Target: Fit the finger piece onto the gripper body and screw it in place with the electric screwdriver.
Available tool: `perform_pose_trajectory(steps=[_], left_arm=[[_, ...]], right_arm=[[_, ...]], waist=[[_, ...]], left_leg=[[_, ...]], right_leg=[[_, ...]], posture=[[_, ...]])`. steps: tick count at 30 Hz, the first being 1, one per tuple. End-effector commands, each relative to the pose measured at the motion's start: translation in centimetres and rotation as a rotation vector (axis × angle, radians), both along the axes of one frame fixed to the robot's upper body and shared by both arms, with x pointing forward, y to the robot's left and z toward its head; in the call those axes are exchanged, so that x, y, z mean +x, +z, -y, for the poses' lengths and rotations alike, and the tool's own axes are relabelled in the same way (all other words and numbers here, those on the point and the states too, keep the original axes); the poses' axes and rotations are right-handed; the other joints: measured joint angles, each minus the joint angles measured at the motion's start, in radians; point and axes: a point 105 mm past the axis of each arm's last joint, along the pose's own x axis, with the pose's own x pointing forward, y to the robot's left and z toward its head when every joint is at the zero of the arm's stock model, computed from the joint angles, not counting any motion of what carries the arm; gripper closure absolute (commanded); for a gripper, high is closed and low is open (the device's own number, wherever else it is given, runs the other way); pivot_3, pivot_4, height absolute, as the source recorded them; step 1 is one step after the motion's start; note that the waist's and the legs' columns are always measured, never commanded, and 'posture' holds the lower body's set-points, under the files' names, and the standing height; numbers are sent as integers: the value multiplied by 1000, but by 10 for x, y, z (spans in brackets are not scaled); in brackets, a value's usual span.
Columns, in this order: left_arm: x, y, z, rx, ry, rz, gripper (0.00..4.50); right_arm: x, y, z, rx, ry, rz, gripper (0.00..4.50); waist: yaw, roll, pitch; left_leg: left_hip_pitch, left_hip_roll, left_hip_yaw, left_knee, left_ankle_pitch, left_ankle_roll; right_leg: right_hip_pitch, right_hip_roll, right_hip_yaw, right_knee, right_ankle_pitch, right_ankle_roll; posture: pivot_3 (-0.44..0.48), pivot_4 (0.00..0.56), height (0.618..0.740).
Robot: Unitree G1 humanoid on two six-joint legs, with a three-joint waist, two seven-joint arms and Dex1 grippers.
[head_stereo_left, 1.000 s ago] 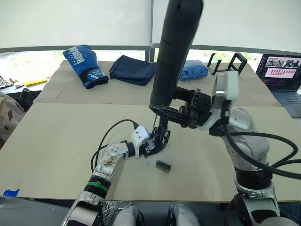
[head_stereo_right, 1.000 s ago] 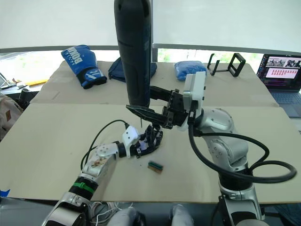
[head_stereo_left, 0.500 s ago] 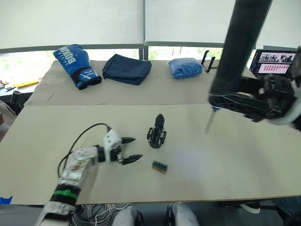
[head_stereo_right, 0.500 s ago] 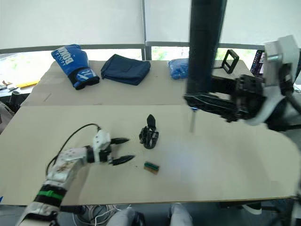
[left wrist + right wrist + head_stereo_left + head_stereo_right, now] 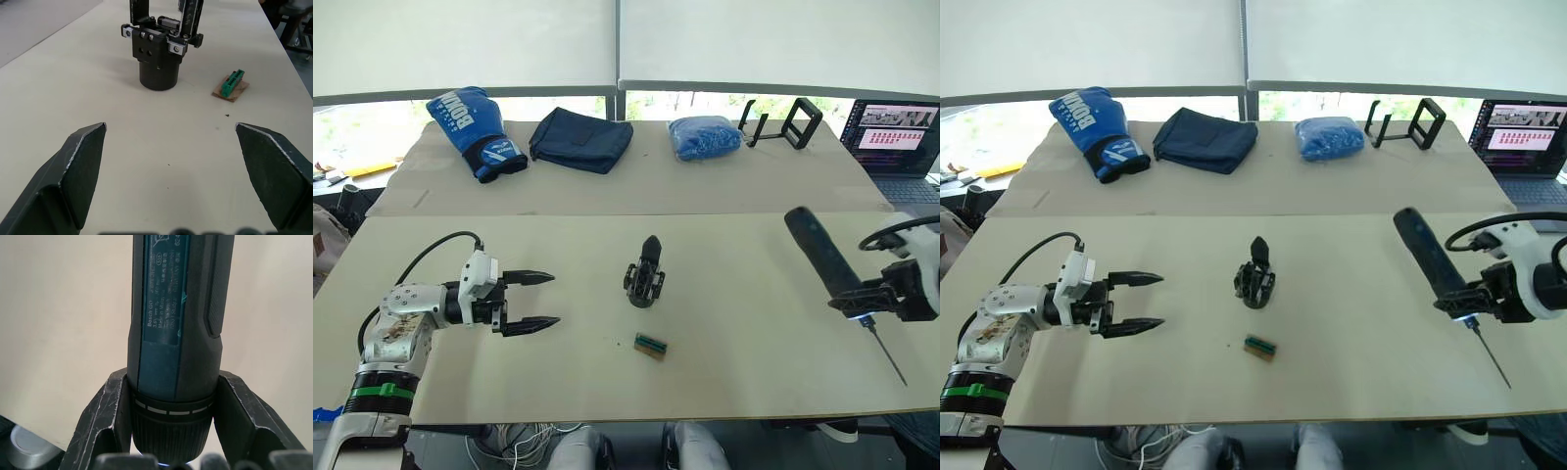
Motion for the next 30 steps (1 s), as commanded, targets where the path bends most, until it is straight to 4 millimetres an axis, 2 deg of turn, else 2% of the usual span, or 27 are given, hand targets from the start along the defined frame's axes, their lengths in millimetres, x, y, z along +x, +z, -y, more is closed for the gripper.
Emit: perform_pose_trajectory(steps=[1, 5, 13, 17, 19, 23, 24, 27, 30], left_arm=[[-4, 25, 12, -50, -31, 98, 46], [-9, 33, 23, -65, -44, 101, 46], [-9, 26, 21, -49, -26, 52, 46], [-8, 24, 20, -46, -18, 45, 46], [-7, 23, 18, -42, -4, 41, 0], [-6, 23, 13, -40, 18, 15, 0], [-6, 22, 11, -41, 22, 0, 0], [-4, 19, -2, -18, 94, -2, 0], [-2, 8, -19, 67, 168, 42, 0]], right_arm=[[9, 1, 10, -41, -30, 10, 2557], [19, -6, 16, -67, -48, 13, 2557], [30, -26, 24, -79, -71, -4, 2557], [30, -29, 25, -68, -66, -16, 2557], [30, -27, 28, -68, -68, -10, 1520], [30, -15, 35, -66, -68, 28, 170], [30, -8, 39, -67, -70, 51, 32], [33, 29, 44, -87, -22, 184, 32], [30, 59, 24, -36, 168, 344, 32]], waist=[[-2, 0, 0], [-1, 2, 1], [-5, 2, 1], [-5, 3, 1], [-4, 3, 1], [-5, 3, 1], [-5, 3, 1], [-5, 5, 1], [-6, 5, 1]], left_leg=[[0, 0, 0, 0, 0, 0], [0, -1, 1, 0, 0, 0], [3, 1, 2, 0, 3, -5], [4, 1, 3, 0, 3, -5], [4, 1, 3, 0, 3, -5], [4, 1, 3, 0, 3, -5], [4, 1, 3, 0, 3, -5], [4, 0, 3, 0, 3, -5], [5, 1, 3, 0, 3, -5]], right_leg=[[0, 1, 0, 0, 0, 0], [0, 4, 0, 1, 0, 1], [2, 11, 3, 2, -3, 6], [2, 11, 4, 3, -3, 5], [2, 11, 4, 3, -2, 5], [2, 11, 4, 3, -2, 4], [2, 11, 4, 3, -2, 5], [2, 11, 4, 4, -2, 5], [2, 12, 4, 3, -3, 5]], posture=[[0, 150, 740], [0, 150, 740], [0, 150, 740], [0, 150, 740], [0, 150, 740], [0, 150, 740], [0, 150, 740], [0, 150, 740], [0, 150, 740]])
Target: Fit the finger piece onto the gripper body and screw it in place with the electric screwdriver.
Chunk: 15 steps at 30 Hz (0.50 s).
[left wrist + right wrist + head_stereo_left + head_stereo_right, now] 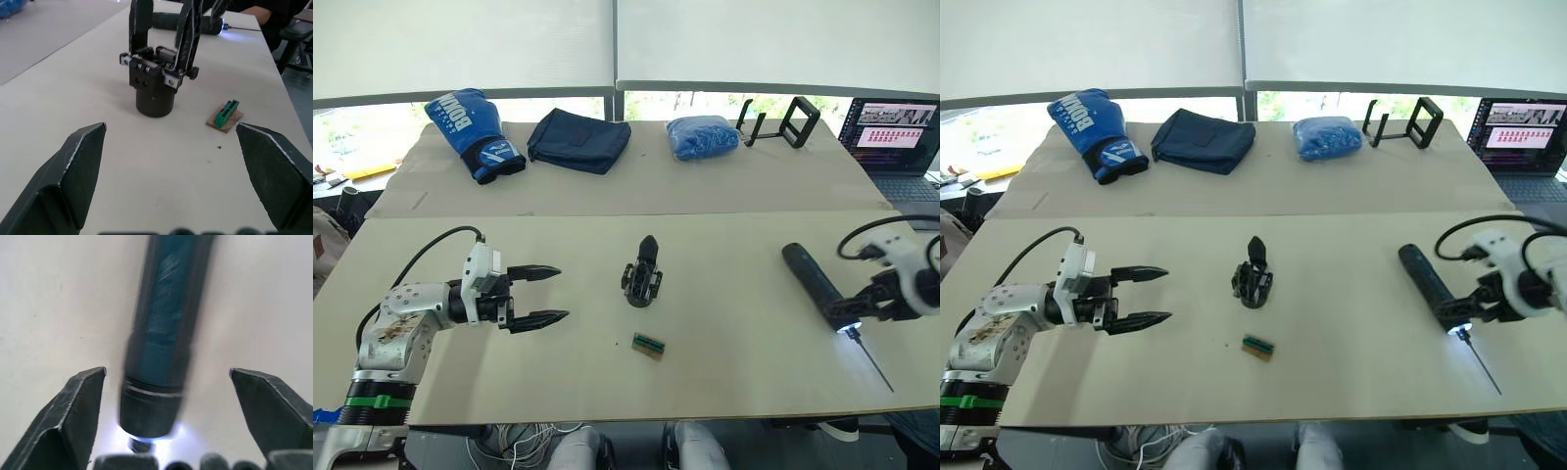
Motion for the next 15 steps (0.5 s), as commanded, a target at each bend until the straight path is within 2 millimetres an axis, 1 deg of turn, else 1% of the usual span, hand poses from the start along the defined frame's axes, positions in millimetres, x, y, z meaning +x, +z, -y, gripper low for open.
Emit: perform_pose_trajectory(steps=[1, 2, 4, 5, 7, 8, 11, 13, 15], left_arm=[[-1, -1, -24, 82, 76, 65, 0], [-3, -3, -30, 105, 88, 78, 0], [-7, -7, -41, 150, 116, 90, 0], [-9, -10, -47, 170, 130, 90, 0], [-16, -18, -58, 198, 143, 39, 0], [-18, -20, -61, 205, 150, 30, 0], [-20, -28, -65, 240, 186, 63, 0], [-21, -31, -65, 243, 206, 76, 0], [-23, -33, -63, 234, 227, 91, 0]], right_arm=[[-4, 49, -32, 58, 296, 241, 32], [-10, 57, -49, 107, 424, 311, 32], [-25, 65, -74, 192, 623, 447, 32], [-34, 63, -85, 225, 711, 497, 32], [-49, 45, -103, 202, 864, 528, 32], [-53, 39, -110, 197, 903, 543, 32], [-55, 31, -140, 276, 955, 703, 32], [-60, 16, -156, 308, 998, 724, 32], [-64, 4, -166, 330, 1018, 736, 32]], waist=[[0, -1, -1], [0, -2, -1], [-1, -5, -2], [-1, -6, -2], [2, -6, -2], [2, -5, -2], [6, -5, -2], [11, -5, -2], [12, -5, -2]], left_leg=[[0, 0, 0, 0, 0, 0], [1, 1, 0, 0, 0, 0], [2, 2, 0, -1, 0, -1], [3, 2, -1, -1, 0, -1], [3, 2, 0, 0, 0, -1], [3, 2, 0, 0, 0, -1], [4, 1, 0, 0, 0, -1], [4, 1, -1, 0, 0, -1], [5, 1, -1, 0, -2, -4]], right_leg=[[0, 0, 0, 0, 0, 0], [1, 1, 0, 0, 0, 0], [2, 2, 0, 0, 0, -1], [3, 2, 0, 0, 1, -1], [3, 2, 0, 0, 1, -1], [3, 2, 0, 0, 0, -1], [3, 0, 0, 1, 0, 0], [3, -1, 1, 1, 0, -1], [4, -1, 1, 2, 2, -3]], posture=[[0, 150, 740], [0, 150, 740], [0, 150, 740], [0, 150, 740], [0, 150, 740], [0, 150, 740], [0, 150, 740], [0, 150, 740], [0, 150, 740]])
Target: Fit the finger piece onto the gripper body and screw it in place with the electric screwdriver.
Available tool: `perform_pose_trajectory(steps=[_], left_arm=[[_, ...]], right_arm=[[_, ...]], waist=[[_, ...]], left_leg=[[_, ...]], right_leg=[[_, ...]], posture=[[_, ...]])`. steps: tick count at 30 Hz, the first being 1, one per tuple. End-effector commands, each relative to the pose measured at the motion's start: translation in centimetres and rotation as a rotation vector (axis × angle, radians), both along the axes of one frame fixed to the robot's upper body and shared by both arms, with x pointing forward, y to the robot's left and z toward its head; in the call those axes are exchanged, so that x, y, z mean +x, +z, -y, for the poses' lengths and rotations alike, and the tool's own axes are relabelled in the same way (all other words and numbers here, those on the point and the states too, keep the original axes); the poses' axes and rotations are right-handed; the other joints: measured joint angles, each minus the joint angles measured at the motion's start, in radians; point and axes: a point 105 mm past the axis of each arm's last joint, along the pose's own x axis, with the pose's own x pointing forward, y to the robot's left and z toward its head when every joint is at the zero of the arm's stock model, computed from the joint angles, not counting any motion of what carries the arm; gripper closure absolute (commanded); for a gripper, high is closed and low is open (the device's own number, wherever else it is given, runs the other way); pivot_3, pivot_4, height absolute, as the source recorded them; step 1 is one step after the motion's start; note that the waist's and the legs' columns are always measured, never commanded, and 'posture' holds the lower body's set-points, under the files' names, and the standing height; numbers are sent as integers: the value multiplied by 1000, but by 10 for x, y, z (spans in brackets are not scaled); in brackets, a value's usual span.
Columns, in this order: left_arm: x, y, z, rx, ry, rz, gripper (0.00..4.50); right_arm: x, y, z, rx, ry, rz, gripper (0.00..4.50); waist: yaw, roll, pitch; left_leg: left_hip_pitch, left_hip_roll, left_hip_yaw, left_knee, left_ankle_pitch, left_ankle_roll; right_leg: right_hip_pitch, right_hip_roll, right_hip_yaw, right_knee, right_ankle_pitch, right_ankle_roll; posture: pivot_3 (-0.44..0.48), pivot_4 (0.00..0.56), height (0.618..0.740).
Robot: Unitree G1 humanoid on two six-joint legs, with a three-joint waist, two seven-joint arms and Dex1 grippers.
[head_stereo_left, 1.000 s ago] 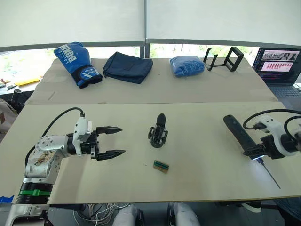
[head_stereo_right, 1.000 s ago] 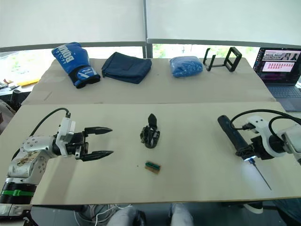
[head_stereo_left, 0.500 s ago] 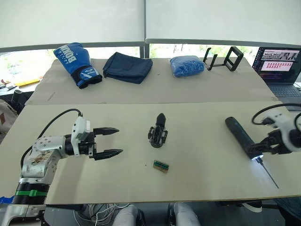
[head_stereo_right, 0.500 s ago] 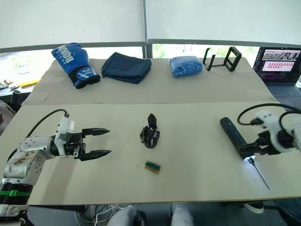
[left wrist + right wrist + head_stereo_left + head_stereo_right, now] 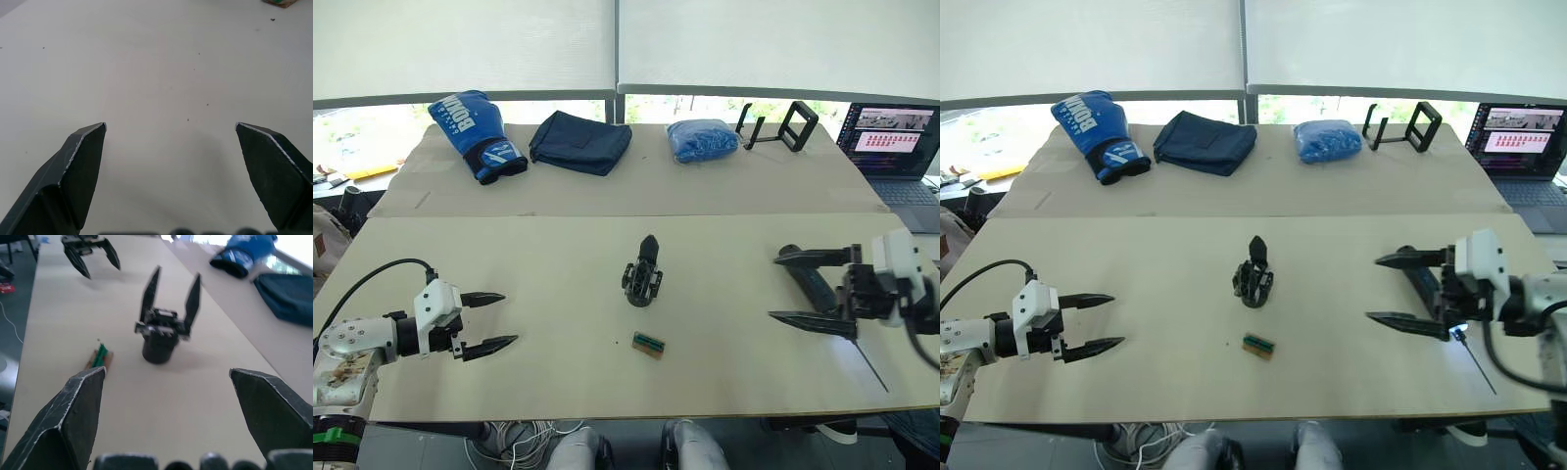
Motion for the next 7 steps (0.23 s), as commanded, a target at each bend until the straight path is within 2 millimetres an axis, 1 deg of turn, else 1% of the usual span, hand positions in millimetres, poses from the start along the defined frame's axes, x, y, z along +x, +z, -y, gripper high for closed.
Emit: perform_pose_trajectory(steps=[1, 2, 4, 7], left_arm=[[0, 6, 2, 4, 26, 72, 0], [-2, 4, 3, -1, 33, 72, 0], [-5, 2, 2, -5, 46, 74, 0], [-7, 2, 0, 5, 55, 89, 0]], right_arm=[[-8, -8, -15, 3, 50, 76, 32], [-8, -13, -16, -2, 55, 79, 32], [-8, -21, -16, 0, 51, 86, 32], [-7, -24, -15, 12, 43, 93, 32]], waist=[[1, 0, 0], [1, 0, 0], [1, 0, 0], [0, 0, 0]], left_leg=[[0, 0, 0, 0, 0, 0], [0, 0, 0, 0, 2, 3], [0, 0, 1, 0, 2, 3], [1, 0, 1, 0, 2, 3]], right_leg=[[0, 0, 0, 0, 1, -2], [0, 0, 0, 1, 1, -3], [0, 0, 0, 1, 1, -3], [0, 1, 1, 3, 1, -3]], posture=[[0, 150, 740], [0, 150, 740], [0, 150, 740], [0, 150, 740]])
